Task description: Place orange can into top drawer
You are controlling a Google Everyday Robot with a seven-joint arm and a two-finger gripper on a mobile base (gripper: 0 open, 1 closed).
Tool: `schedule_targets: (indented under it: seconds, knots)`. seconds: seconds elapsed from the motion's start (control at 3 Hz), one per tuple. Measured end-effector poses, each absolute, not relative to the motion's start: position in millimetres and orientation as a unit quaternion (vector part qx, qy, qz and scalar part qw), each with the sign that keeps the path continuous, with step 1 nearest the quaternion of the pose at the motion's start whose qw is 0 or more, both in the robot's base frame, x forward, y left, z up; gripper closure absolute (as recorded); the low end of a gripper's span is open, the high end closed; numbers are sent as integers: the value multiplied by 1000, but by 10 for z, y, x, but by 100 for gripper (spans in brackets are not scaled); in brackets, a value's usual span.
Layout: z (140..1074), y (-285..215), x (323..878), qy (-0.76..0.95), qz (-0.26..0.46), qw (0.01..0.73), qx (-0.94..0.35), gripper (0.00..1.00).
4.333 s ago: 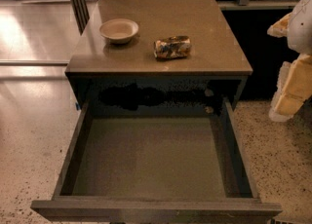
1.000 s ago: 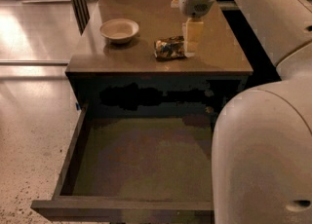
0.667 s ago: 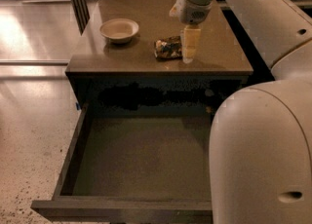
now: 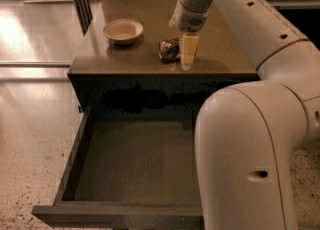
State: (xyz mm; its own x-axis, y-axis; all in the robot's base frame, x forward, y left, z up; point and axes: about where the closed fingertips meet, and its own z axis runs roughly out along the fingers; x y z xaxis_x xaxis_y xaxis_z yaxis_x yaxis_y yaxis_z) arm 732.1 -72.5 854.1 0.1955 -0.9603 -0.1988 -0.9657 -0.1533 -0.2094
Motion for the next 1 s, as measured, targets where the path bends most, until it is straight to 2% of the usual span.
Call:
schedule_targets:
  seconds: [0.67,1.0]
  knots:
    - [8374,-743,7454,643,7,150,-751,0]
    - [8374,-743,7454,643,7,150,-751,14]
